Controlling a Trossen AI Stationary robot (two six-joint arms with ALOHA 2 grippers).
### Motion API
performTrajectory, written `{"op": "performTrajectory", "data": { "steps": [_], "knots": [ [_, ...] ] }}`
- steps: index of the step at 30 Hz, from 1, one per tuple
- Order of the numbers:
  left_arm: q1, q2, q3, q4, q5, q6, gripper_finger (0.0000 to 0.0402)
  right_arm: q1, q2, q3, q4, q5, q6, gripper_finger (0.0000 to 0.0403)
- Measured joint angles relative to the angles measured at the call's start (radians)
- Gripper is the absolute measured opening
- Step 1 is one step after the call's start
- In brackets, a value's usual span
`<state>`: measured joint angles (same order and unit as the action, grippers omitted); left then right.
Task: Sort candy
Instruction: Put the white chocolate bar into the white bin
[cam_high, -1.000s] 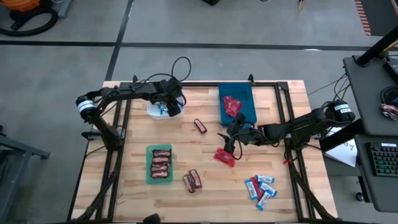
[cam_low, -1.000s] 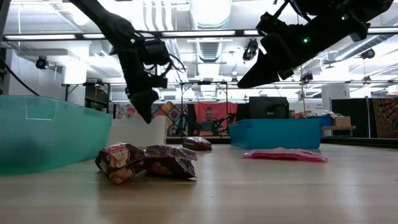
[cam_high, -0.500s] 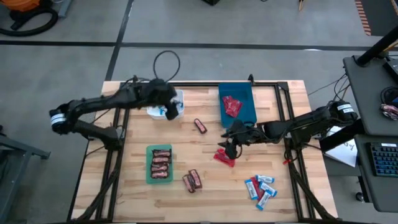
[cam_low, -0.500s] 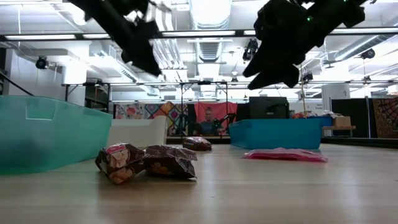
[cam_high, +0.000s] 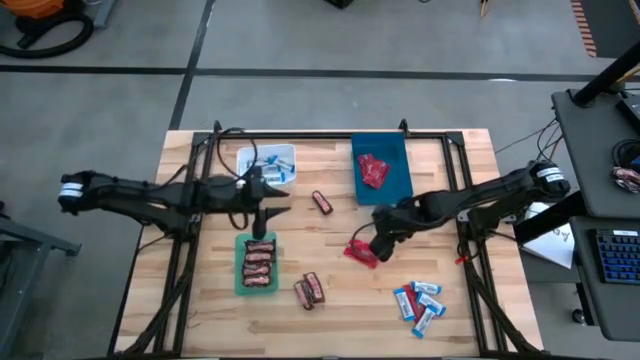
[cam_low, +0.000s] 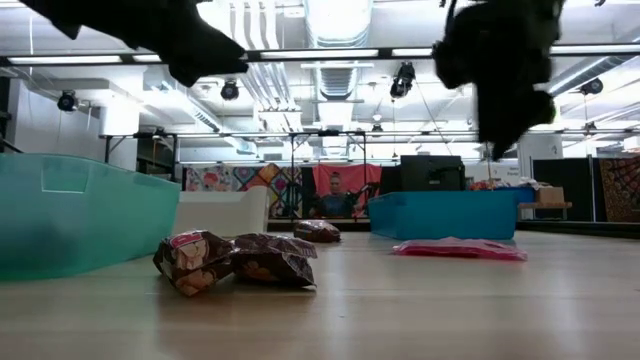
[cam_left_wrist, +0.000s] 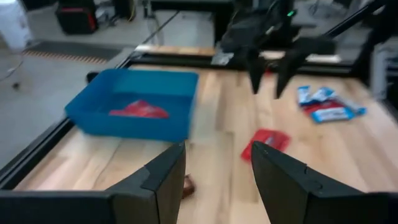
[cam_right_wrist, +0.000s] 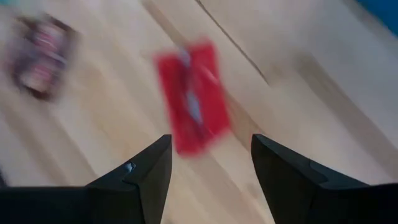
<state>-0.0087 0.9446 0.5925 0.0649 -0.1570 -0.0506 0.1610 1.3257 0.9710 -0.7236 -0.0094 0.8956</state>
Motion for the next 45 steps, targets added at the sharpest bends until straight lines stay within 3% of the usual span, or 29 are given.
{"op": "performTrajectory", "data": {
  "steps": [4, 7, 16, 22, 28, 37, 45],
  "knots": [
    [-0.022, -0.018, -0.033, 0.042, -0.001, -0.004, 0.0166, 0.035, 0.046, 0.087, -0.270, -0.016, 0.090, 0.0210],
    [-0.022, -0.016, -0.040, 0.058, -0.001, -0.004, 0.0166, 0.071, 0.069, 0.121, -0.378, -0.066, 0.171, 0.0210],
    [-0.022, 0.003, -0.034, 0.073, -0.001, 0.037, 0.0166, 0.286, 0.126, 0.089, -0.344, -0.263, 0.506, 0.0210],
    [-0.021, 0.022, -0.034, 0.087, -0.001, 0.096, 0.0166, 0.450, 0.173, 0.088, -0.351, -0.287, 0.382, 0.0210],
    [-0.022, 0.041, -0.034, 0.101, -0.001, 0.116, 0.0166, 0.513, 0.226, 0.067, -0.348, -0.243, 0.300, 0.0210],
    [-0.021, 0.062, -0.034, 0.116, -0.001, 0.120, 0.0166, 0.522, 0.304, 0.011, -0.324, -0.232, 0.208, 0.0210],
    [-0.022, 0.070, -0.034, 0.123, -0.001, 0.120, 0.0166, 0.520, 0.321, -0.056, -0.200, -0.190, 0.205, 0.0193]
  ]
}}
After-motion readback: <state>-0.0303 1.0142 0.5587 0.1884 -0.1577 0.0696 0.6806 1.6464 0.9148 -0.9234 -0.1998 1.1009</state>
